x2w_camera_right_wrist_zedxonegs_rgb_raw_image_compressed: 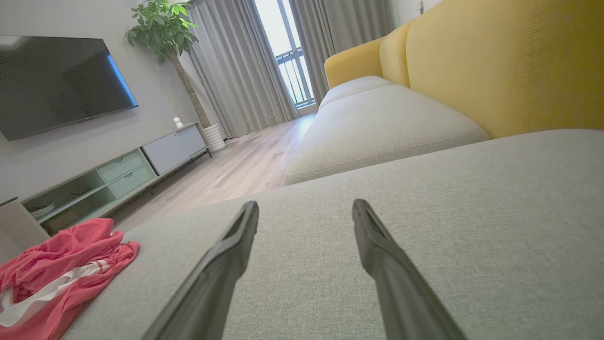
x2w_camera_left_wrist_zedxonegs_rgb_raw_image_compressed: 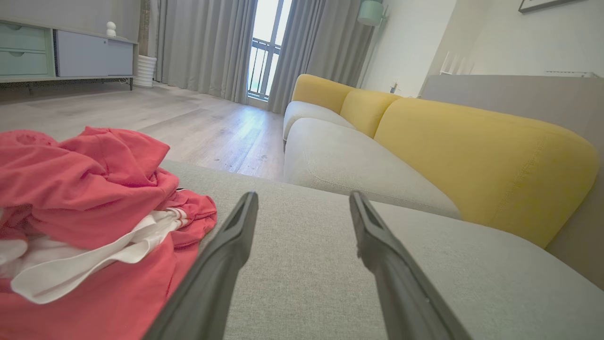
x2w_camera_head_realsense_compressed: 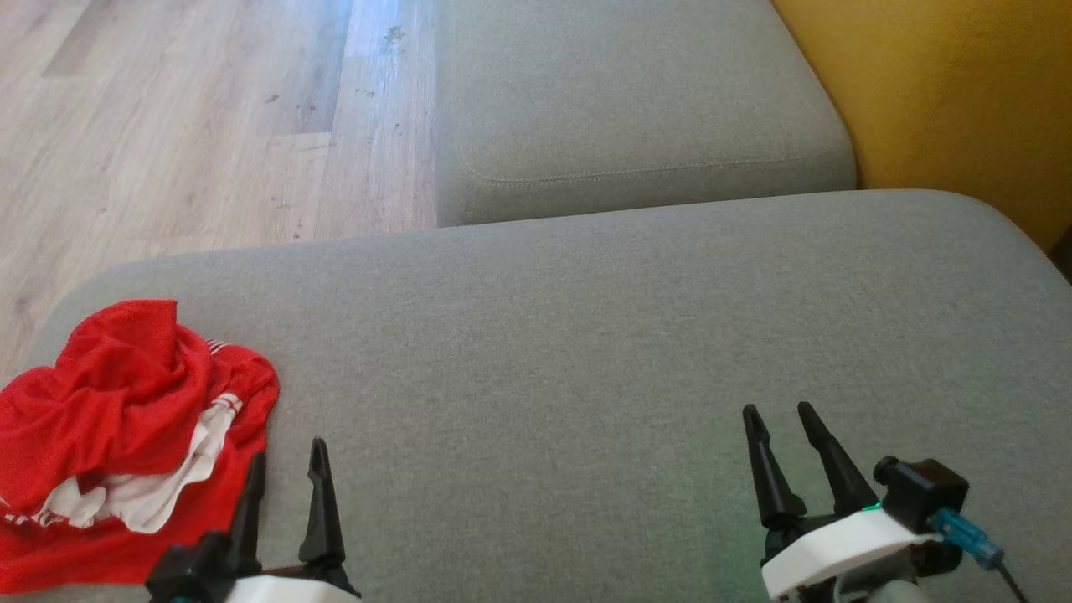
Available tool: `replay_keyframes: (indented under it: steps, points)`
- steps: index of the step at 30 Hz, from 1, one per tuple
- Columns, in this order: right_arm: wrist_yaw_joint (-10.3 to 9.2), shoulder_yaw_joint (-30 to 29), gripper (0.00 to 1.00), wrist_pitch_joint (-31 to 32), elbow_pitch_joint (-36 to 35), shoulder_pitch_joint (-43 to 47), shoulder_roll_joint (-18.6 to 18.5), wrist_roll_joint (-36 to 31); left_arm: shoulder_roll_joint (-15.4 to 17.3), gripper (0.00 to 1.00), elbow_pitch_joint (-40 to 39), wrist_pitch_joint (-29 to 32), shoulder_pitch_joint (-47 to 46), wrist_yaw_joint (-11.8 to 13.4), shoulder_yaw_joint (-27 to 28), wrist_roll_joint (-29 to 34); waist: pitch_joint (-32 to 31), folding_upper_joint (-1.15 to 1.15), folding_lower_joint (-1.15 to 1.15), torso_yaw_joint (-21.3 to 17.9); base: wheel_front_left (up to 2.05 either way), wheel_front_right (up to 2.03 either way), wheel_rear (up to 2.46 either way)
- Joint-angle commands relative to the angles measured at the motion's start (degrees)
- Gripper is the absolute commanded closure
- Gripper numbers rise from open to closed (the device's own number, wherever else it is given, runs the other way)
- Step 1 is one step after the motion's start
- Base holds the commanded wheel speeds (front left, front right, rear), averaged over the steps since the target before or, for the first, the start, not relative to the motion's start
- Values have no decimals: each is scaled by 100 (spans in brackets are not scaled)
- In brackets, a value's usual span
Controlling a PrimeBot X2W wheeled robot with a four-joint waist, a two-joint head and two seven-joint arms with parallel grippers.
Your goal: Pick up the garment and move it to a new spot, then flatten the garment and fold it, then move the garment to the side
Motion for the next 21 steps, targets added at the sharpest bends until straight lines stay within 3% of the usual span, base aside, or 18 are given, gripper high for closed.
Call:
replay_keyframes:
  steps: [1, 21]
  points:
    - [-4, 177, 0, -153, -138, -154, -24, -268, 33, 0, -127, -112, -148, 21, 113, 268, -26, 0, 0, -5, 0, 0, 0]
    - [-4, 318, 0, -490, 7, -98, 20, -1637, 38, 0, 156, -452, -62, 55, 122, 1427, -185, 0, 0, -11, 0, 0, 0]
